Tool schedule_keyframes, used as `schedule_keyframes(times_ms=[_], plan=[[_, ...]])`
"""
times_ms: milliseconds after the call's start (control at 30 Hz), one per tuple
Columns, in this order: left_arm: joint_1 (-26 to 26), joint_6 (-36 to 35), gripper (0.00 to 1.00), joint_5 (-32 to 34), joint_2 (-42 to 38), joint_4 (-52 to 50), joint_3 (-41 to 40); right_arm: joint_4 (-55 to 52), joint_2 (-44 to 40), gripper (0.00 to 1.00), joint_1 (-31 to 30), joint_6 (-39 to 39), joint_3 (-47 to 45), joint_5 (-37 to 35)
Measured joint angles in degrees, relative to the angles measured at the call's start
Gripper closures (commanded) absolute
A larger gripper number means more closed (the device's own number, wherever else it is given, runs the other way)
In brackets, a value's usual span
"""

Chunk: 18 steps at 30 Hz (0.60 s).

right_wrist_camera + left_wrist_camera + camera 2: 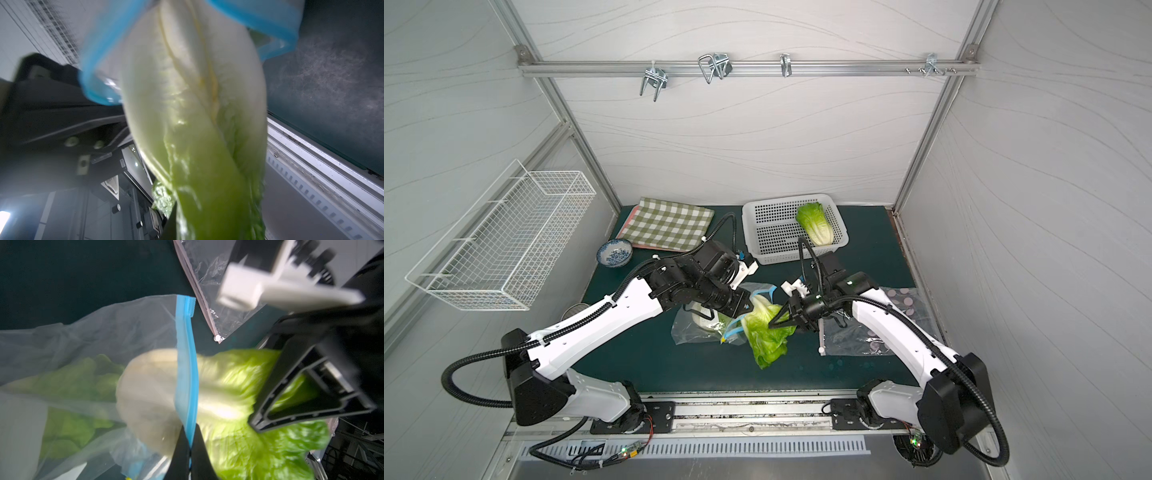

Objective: Put the chinese cabbages into a zipper bag and zip it
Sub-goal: Place the Chinese cabbage in the zipper food storage bag.

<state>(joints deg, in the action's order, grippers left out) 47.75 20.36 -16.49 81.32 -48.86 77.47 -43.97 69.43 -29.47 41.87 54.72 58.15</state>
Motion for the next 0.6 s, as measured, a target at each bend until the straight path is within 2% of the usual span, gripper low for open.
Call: schedule_keyframes(times_ms=[100,233,367,600], plan=[[-0.24,0.31,1.0,0.33,-0.13,0.5,-0.39,3.65,-0.79,1.0,0.74,3.85,-1.18,0.02],[-0.57,1.7,1.0,0.35,-0.39,0.33,-0.37,13.03,-0.24,1.0,-1.6,12.55,-4.42,-1.75],[-0.35,4.33,1.0,-2.56,-0.39,1.66,-0.37,23.8,0.24,1.0,-2.86,21.05,-7.41,-5.14],[-0.22,7.54,1.0,-5.44,-0.48,5.03,-0.74,32.44,2.25,1.0,-2.99,28.92,-7.91,-10.97]])
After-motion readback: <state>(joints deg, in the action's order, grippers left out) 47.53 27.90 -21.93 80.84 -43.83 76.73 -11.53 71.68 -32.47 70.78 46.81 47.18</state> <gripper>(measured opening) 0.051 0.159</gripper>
